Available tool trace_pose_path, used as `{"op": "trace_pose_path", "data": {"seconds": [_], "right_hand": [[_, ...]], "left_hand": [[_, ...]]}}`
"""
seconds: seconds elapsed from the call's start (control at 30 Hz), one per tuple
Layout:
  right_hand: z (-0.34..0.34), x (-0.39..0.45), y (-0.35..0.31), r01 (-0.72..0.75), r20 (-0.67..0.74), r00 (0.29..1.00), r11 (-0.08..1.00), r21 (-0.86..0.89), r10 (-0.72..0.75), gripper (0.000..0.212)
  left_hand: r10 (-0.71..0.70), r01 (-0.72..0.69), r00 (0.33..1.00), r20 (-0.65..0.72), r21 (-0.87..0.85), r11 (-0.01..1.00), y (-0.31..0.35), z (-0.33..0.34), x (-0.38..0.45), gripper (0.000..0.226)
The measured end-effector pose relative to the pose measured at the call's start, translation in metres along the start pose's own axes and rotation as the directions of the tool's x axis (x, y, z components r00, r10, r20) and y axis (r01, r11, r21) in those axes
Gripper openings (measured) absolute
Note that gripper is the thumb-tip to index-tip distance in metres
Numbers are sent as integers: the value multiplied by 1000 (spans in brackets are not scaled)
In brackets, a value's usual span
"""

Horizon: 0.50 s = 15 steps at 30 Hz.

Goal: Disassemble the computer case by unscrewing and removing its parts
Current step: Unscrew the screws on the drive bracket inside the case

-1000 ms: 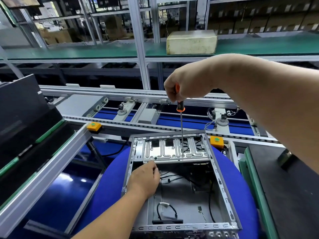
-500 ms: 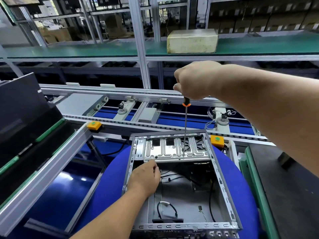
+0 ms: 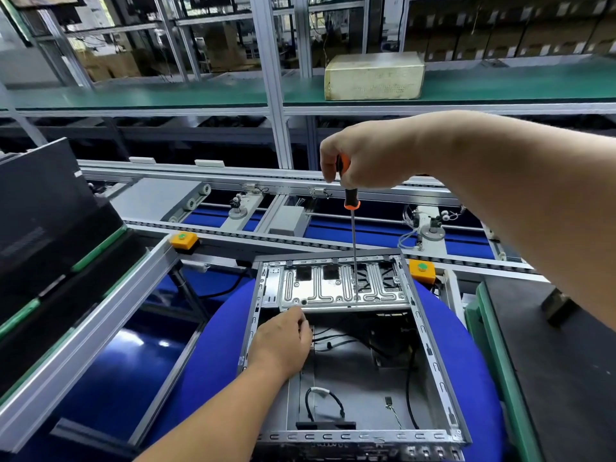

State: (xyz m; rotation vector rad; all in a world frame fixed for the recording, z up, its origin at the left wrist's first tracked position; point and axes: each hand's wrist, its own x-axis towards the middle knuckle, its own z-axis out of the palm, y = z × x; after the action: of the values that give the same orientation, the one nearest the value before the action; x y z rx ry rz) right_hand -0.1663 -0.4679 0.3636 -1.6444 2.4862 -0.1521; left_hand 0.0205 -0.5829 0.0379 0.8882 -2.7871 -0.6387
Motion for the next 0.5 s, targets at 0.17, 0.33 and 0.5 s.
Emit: {"op": "trace_pose_path", "data": {"seconds": [0.17,0.33,0.5], "right_hand": [[8,8,6,-140,-152,983,944,-298,98,30],[12,10,14,-136,-233,971,936,-325,60,22],[8,5,10,-40,-150,989,979,-198,10,11]], "left_hand": [[0,0,1000,4,-1,1000,0,0,-1,15],[0,0,1000,2,-1,1000,0,0,-1,15],[-4,4,1000,0,5,1000,0,1,0,15]]}}
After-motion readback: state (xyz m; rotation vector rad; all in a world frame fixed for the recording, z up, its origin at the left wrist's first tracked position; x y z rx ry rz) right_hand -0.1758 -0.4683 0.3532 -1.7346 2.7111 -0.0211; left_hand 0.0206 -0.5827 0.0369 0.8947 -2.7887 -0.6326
